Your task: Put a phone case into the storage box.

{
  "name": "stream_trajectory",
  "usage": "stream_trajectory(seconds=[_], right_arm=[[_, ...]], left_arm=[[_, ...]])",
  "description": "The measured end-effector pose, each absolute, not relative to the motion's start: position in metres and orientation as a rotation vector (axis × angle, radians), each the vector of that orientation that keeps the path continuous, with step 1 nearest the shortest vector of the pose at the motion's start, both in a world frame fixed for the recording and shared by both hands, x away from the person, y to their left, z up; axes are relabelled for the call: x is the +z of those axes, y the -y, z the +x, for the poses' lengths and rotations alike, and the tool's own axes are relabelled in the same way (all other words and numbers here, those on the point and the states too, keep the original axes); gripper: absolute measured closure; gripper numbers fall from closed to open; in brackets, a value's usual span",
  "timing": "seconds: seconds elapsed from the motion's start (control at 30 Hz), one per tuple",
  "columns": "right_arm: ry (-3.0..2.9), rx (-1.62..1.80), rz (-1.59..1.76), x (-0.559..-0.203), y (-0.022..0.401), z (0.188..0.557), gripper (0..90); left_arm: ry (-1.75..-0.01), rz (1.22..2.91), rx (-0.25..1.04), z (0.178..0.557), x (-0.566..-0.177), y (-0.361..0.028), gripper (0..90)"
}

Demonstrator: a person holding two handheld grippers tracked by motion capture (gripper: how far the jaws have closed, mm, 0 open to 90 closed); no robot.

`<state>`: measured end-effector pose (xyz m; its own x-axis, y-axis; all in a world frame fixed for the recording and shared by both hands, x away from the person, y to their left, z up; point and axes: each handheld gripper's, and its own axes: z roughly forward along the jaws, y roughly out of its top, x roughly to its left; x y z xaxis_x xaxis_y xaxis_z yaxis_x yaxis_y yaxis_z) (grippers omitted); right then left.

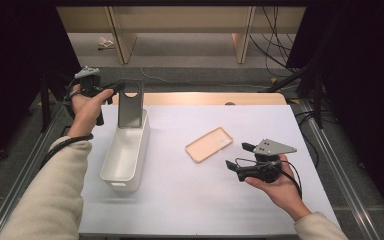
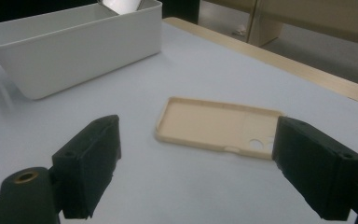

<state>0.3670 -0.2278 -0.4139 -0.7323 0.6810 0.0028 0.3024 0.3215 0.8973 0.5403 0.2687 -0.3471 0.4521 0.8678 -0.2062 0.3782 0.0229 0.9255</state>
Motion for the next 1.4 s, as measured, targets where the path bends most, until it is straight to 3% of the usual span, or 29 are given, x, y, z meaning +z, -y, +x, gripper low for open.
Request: stream_trajectory(seconds=[1.4], right_arm=[[-2.223,1.378,0.877,-0.415,0.229,0.368,16.4]], left_arm=[[-1.178,1.622,0.480,0.555,-0.385,-0.266,80.8]])
